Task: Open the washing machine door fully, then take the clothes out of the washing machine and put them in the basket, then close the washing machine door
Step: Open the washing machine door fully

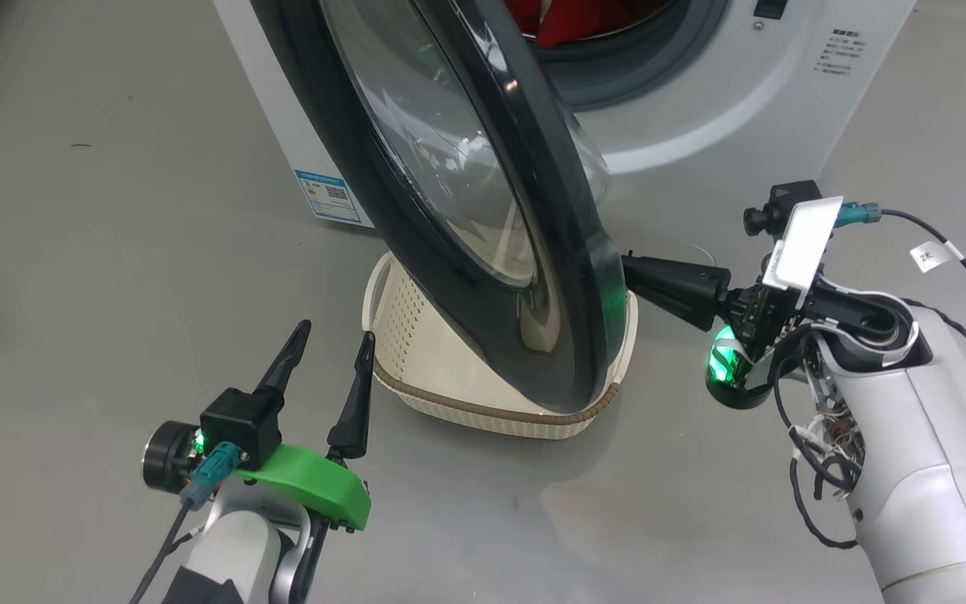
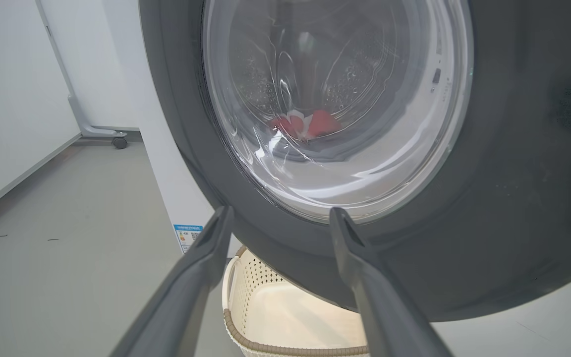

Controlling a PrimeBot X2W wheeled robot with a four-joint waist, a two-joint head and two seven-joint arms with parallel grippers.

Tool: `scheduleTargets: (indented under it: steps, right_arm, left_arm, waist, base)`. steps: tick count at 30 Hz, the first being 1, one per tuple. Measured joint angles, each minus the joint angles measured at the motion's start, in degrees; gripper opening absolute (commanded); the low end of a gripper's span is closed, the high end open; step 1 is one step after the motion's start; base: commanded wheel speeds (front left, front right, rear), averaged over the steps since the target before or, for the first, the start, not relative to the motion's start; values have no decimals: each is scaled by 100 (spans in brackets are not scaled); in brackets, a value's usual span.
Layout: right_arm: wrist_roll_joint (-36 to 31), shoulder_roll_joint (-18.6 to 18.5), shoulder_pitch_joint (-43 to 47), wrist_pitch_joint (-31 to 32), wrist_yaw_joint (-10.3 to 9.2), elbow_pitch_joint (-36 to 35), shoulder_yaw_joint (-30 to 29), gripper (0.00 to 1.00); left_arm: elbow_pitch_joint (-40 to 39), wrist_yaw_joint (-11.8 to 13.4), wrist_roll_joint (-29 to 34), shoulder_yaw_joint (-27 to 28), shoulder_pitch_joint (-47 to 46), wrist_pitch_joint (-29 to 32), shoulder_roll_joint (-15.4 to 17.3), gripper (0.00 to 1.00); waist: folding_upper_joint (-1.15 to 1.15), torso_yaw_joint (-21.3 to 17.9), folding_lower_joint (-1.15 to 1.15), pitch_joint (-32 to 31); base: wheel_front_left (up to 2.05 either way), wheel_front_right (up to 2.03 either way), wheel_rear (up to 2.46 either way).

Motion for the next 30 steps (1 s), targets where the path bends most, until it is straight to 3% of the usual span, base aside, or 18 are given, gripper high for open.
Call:
scheduleTargets:
  steps: [30]
  right_arm:
    - [790, 4, 804, -439, 0, -884, 1261, 0]
  left_arm:
    - [86, -15, -190, -135, 180, 0, 2, 100]
  waist:
    - [0, 856, 0, -258]
  base:
    - [0, 0, 0]
